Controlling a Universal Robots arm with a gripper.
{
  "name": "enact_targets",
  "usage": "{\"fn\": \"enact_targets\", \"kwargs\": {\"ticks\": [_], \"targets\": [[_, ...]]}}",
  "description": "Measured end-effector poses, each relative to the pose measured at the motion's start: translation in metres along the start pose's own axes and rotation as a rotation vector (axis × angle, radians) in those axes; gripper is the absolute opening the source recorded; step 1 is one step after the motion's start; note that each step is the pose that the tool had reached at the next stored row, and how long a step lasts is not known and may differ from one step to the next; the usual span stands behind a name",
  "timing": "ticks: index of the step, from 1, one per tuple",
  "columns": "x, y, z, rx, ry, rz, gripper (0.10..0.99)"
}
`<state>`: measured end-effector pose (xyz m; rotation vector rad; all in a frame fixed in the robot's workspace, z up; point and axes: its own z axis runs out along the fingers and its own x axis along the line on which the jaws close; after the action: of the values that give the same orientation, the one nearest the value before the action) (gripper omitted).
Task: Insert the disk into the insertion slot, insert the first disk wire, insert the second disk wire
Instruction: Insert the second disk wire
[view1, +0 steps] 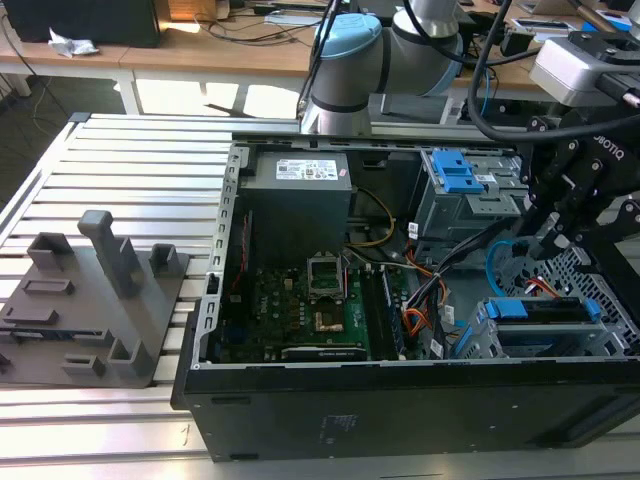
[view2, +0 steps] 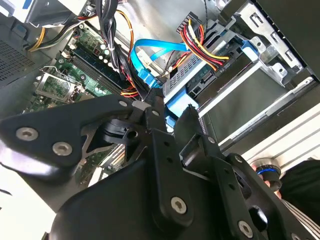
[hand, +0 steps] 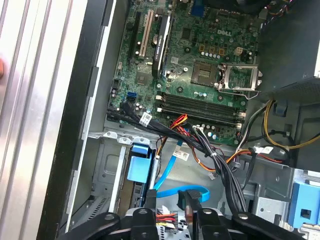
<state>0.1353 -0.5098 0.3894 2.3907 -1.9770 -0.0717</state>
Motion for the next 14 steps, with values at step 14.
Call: {"fn": "enact_targets", "kwargs": {"ticks": [14], "targets": [[-0.0227, -0.0039, 0.0028, 0.0, 0.0002, 0.0, 0.361]]}}
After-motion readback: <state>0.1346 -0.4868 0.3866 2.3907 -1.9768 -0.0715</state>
